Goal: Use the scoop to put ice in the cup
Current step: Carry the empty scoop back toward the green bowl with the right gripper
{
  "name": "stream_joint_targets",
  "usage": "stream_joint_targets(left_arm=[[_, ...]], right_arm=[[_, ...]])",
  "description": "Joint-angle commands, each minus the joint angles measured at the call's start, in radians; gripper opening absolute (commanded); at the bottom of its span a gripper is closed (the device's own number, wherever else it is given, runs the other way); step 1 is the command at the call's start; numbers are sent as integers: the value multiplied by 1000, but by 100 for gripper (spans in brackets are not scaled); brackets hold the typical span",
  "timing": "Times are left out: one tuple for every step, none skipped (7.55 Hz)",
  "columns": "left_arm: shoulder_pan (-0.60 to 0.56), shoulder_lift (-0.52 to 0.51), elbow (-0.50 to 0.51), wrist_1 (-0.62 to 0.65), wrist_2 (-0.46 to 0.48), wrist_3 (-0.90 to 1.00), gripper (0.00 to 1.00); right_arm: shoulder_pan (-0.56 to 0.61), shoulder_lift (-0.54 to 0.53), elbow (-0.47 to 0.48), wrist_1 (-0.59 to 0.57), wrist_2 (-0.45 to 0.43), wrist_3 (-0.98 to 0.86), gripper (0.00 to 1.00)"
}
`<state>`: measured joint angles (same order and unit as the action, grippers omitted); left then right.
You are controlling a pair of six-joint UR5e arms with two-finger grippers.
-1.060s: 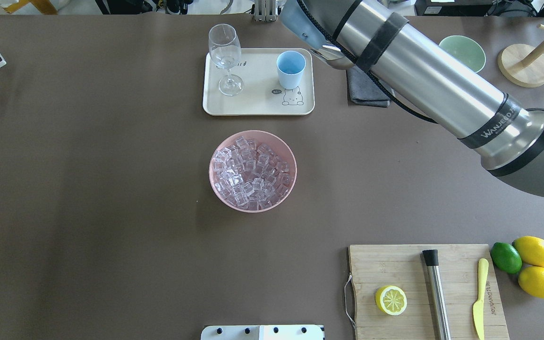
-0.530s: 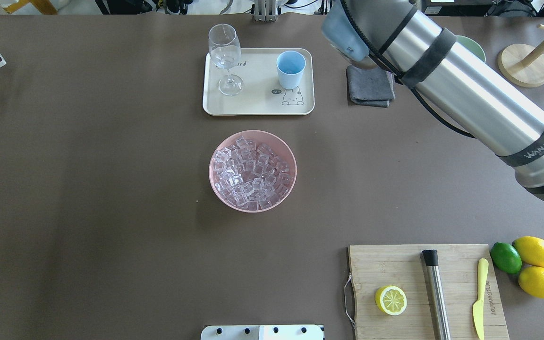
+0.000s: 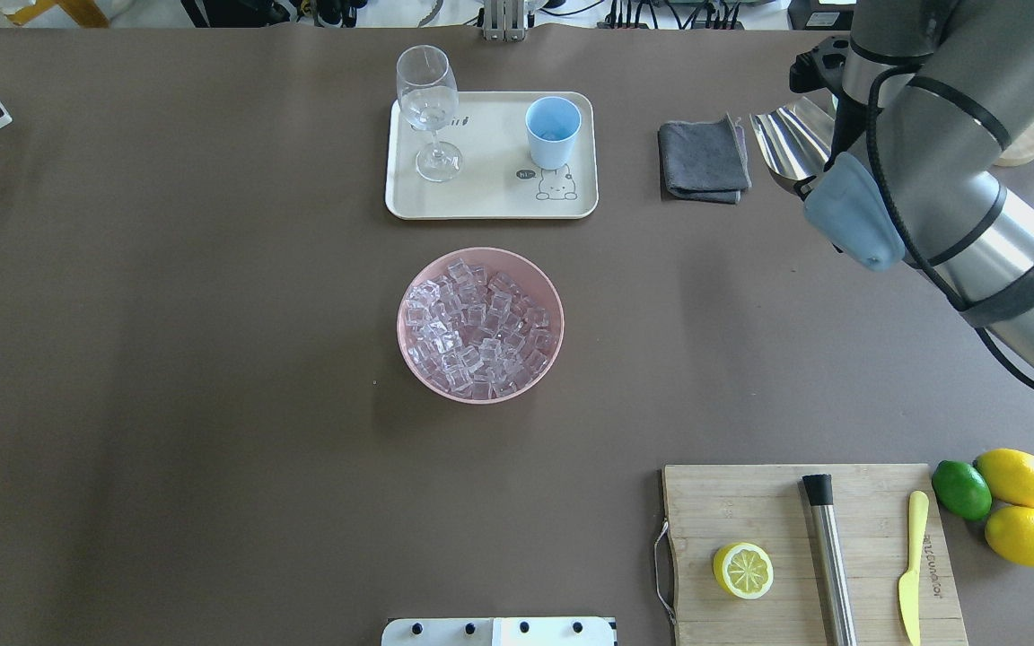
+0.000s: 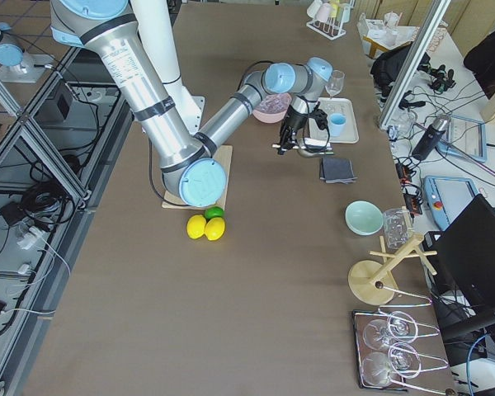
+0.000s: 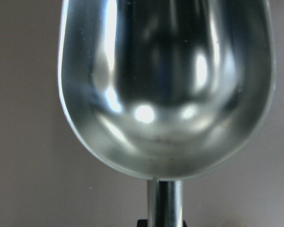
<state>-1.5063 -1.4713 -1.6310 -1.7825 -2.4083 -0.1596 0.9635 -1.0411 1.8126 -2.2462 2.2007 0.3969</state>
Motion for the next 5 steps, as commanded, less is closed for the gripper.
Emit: stream_joint_targets(left_arm=[[7, -7, 0, 3, 0, -11, 98], [0, -12, -1, 30, 0, -68, 98], [-3, -12, -7, 56, -2, -75, 98], [-21, -21, -15, 130, -6, -75, 98], [-23, -23, -21, 161, -6, -72, 98]], right_arm=[[-23, -163, 28, 213, -1, 92, 0], [-23, -228, 28, 288, -2, 103, 0], [-23, -284, 12, 386, -3, 153, 0], [-32, -284, -69, 507, 7, 251, 0], [-46, -293, -93, 598, 10, 383, 0]])
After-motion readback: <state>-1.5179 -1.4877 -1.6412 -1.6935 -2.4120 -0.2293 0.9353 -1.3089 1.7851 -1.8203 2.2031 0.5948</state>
